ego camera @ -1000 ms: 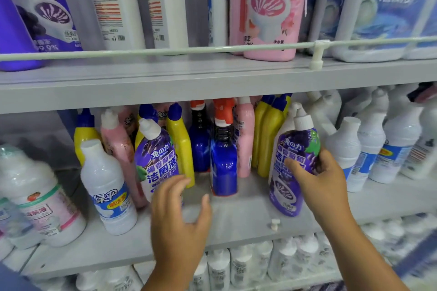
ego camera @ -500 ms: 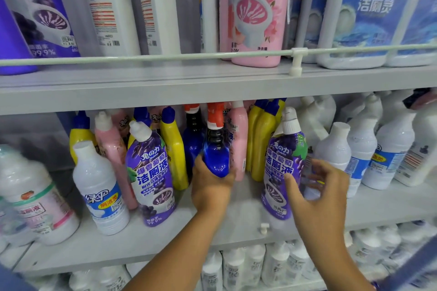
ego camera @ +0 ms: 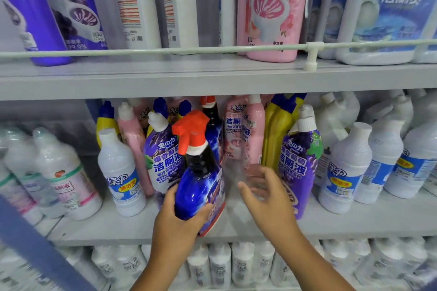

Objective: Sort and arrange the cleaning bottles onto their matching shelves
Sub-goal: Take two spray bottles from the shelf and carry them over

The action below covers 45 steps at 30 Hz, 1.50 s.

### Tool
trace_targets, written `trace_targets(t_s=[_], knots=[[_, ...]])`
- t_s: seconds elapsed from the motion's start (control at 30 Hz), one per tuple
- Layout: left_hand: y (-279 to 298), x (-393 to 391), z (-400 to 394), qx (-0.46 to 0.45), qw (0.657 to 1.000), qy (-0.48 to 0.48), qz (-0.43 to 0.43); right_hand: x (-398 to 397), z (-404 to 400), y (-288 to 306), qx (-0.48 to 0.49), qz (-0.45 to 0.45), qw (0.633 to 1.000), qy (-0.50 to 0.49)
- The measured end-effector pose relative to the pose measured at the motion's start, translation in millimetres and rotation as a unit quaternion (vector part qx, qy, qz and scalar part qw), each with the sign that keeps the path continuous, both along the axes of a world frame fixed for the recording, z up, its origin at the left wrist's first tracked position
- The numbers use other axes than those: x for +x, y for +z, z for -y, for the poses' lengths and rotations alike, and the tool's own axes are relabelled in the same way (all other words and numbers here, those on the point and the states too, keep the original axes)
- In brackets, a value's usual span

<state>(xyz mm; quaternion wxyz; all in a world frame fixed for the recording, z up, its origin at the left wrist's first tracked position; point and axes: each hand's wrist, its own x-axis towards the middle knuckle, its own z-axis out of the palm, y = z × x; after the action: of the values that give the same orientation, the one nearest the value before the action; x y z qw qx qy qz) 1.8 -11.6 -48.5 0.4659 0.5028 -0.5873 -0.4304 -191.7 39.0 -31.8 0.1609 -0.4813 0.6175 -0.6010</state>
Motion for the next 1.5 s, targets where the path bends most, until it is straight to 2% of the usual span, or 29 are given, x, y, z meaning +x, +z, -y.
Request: trace_targets(t_s=[0.2, 0.37, 0.47, 0.67, 0.83, 1.0, 1.2, 1.27, 1.33, 1.4, 1.47, 1.5], knots=[[1.8, 41.7, -8.4, 0.027, 0.999, -0.018, -0.023, 10.9, 77.1, 21.5, 0.055, 0.054, 0.997, 0.015], [1.9, 55.8, -7.8, 0.051, 0.997, -0.017, -0.047, 17.5, 141.1, 33.2, 0.074, -0.022, 0.997, 0.000], [2.1, 60.3, -4.4, 0.061, 0.997, -0.020, -0.052, 22.9, 166.2, 46.1, 0.030, -0.011, 0.999, -0.021], [4.1, 64.5, -1.0, 0.063, 0.996, -0.039, -0.051, 21.7, 203.8, 75.3, 0.117, -0.029, 0.992, -0.044], [4.2, 70.1, 3.8, 0.070, 0.995, -0.053, -0.051, 21.6, 221.5, 86.6, 0.084, -0.067, 0.991, -0.076], [5.8, 72.8, 6.9, 0.069, 0.994, -0.068, -0.052, 8.6, 212.6, 87.7, 0.125, -0.091, 0.986, -0.070], [1.0, 76.1, 8.7, 0.059, 0.994, -0.073, -0.050, 0.0, 163.2, 83.1, 0.154, -0.126, 0.977, -0.076], [0.2, 77.5, 10.4, 0.057, 0.994, -0.078, -0.052, 5.0, 140.9, 81.8, 0.167, -0.176, 0.965, -0.095], [-2.2, 79.3, 11.8, 0.051, 0.994, -0.087, -0.051, 15.6, 115.1, 79.4, 0.194, -0.269, 0.928, -0.168], [-2.6, 80.4, 14.0, 0.037, 0.994, -0.094, -0.050, 27.3, 89.8, 72.4, 0.160, -0.347, 0.894, -0.233], [-1.0, 80.8, 16.5, 0.027, 0.993, -0.105, -0.047, 28.8, 70.1, 59.1, 0.104, -0.366, 0.893, -0.238], [-0.5, 81.1, 17.6, 0.024, 0.992, -0.114, -0.048, 23.5, 63.0, 50.9, 0.085, -0.348, 0.906, -0.224]])
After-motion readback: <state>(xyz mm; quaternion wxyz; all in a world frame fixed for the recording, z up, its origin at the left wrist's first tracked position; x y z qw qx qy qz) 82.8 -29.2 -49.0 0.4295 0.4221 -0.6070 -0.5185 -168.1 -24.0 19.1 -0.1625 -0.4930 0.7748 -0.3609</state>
